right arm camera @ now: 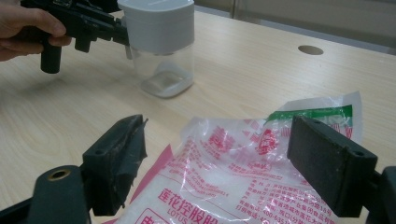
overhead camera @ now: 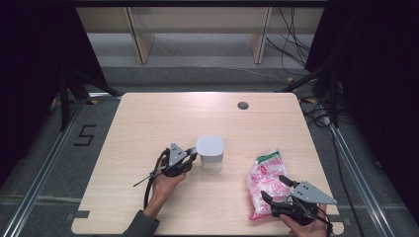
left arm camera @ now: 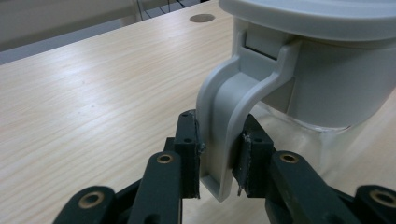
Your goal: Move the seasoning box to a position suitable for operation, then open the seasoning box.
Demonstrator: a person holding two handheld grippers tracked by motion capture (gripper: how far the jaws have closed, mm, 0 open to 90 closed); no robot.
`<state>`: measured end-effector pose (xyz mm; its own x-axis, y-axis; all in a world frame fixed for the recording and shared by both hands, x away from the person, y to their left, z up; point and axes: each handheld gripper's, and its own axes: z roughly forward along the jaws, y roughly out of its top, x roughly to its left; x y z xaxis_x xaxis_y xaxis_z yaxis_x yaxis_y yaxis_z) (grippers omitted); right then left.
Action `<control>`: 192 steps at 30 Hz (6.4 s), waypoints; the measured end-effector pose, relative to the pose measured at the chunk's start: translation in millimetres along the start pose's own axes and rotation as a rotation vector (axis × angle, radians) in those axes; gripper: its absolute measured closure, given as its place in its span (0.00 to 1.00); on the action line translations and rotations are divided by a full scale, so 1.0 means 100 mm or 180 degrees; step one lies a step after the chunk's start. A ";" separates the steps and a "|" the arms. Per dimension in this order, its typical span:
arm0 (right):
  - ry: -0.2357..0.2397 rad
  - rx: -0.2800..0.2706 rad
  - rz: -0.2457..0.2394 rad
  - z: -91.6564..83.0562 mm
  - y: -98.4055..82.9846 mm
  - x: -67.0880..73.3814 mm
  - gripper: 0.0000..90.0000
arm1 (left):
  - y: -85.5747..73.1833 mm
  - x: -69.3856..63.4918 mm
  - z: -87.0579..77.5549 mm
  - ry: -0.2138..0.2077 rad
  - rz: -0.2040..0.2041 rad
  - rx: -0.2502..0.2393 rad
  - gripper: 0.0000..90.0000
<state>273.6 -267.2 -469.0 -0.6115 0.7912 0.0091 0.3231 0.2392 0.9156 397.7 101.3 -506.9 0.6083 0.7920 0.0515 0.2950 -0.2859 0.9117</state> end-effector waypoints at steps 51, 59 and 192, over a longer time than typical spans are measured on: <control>0.0064 0.0012 -0.0019 0.03 0.01 -0.01 0.23 | 0.30 -0.04 -0.55 -0.0596 -0.0281 -0.0089 0.54; 0.0042 0.0007 -0.0005 0.02 0.00 0.01 0.23 | 0.46 -0.05 -0.54 -0.0563 -0.0081 -0.0305 0.87; 0.0694 0.0017 -0.0366 1.32 1.07 0.41 1.00 | 0.18 -0.01 -0.62 -0.0443 -0.0124 0.0075 0.32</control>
<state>378.0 -134.6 -423.5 -0.7857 0.6185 -0.0080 0.2460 0.3242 0.9135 356.4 128.8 -465.3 0.6919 0.7208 -0.0422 0.3366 -0.2703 0.9020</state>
